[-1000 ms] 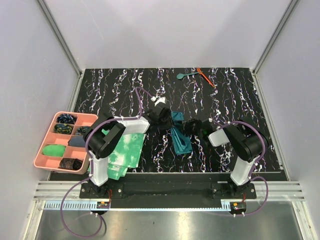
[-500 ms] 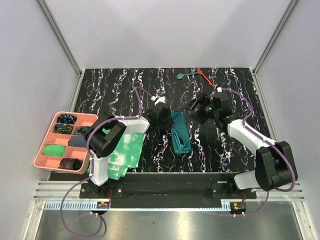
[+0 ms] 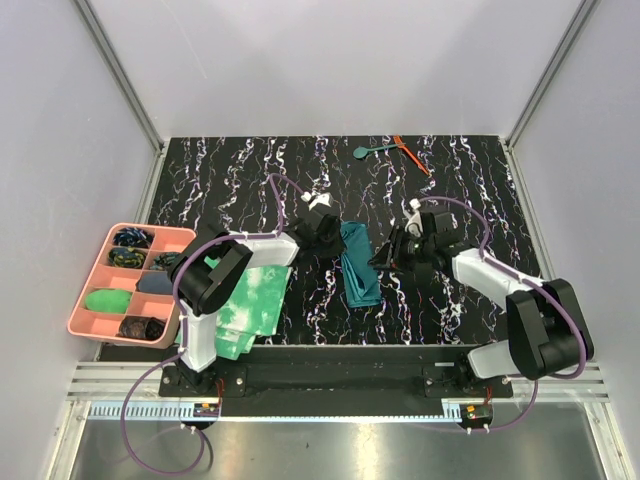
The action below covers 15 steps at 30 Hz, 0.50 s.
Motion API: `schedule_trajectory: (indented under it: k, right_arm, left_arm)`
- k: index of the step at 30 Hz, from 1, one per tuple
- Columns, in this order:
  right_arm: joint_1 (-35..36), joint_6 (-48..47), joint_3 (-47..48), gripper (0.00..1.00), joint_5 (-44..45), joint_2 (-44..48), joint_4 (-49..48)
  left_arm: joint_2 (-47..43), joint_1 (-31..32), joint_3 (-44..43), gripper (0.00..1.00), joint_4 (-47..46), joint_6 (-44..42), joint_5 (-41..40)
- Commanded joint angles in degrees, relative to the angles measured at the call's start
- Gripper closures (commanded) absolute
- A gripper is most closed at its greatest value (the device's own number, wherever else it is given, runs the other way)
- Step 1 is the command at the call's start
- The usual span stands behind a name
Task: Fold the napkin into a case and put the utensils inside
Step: Smooth out the smaller rectangle-folded napkin at the center of the board.
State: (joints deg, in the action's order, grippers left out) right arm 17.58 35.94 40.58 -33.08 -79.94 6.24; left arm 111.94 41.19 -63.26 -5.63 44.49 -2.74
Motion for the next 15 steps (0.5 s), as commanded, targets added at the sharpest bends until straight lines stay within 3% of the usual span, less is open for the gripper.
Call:
schedule_trajectory:
  k: [1,11,14,15]
  right_arm:
    - [3.2,-0.4,-2.4,0.64,-1.8,-2.7,-5.6]
    - [8.3,5.4,-6.8,0.69,-1.7,-7.5,-18.1]
    - [8.5,7.1,-8.2,0.71,-1.4,-8.4,-21.0]
    - [8.5,7.1,-8.4,0.71,-1.1,-8.6,-21.1]
  left_arm:
    - [0.6,-0.1,0.6,0.84,3.3,-1.2,0.7]
    - [0.1,-0.1,0.4,0.84,4.0,-1.2,1.7]
    - [-0.9,-0.1,0.6,0.76,3.7,-1.3,3.9]
    - [-1.5,-0.1,0.8,0.69,4.0,-1.5,4.1]
